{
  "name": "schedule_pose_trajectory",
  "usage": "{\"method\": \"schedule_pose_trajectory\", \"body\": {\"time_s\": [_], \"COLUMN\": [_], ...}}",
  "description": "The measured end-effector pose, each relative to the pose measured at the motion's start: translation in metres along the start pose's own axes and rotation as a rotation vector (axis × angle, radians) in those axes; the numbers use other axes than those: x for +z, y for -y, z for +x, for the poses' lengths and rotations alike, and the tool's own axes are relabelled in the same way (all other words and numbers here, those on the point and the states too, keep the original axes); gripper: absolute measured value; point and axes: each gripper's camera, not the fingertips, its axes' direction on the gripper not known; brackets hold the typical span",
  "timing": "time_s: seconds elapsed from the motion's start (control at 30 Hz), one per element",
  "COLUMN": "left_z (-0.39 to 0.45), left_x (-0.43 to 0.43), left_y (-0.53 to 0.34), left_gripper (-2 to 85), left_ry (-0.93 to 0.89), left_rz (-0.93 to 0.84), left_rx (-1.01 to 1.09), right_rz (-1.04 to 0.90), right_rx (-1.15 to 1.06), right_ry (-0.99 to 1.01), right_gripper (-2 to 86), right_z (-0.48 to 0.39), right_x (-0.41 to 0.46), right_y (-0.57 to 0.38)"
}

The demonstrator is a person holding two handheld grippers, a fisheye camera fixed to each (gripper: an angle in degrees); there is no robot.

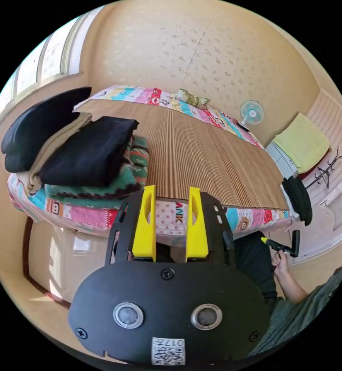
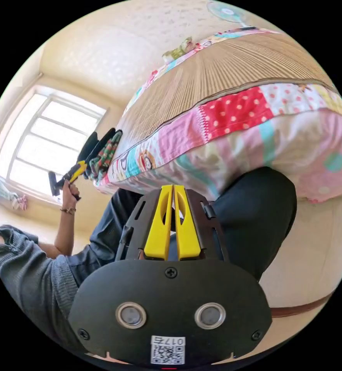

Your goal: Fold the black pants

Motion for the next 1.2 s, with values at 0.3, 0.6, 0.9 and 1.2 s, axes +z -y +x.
{"method": "schedule_pose_trajectory", "body": {"time_s": [0.3, 0.6, 0.9, 1.2], "left_z": [-0.014, -0.008, -0.09, -0.049], "left_x": [0.006, -0.028, -0.034, -0.089], "left_y": [0.022, 0.016, -0.001, 0.007], "left_gripper": [7.9, 15.3, 8.2, 4.3], "left_ry": [0.2, 0.367, 0.066, -0.462], "left_rz": [0.134, 0.183, 0.169, 0.262], "left_rx": [-0.072, -0.126, -0.22, 0.124], "right_rz": [-0.043, -0.092, -0.067, -0.066], "right_rx": [-0.026, -0.08, -0.017, -0.004], "right_ry": [0.097, 0.046, 0.111, 0.13], "right_gripper": [0.3, 0.2, 0.2, 0.4], "right_z": [-0.041, -0.095, -0.101, -0.106], "right_x": [0.037, 0.067, 0.074, 0.081], "right_y": [0.01, 0.019, 0.027, 0.04]}}
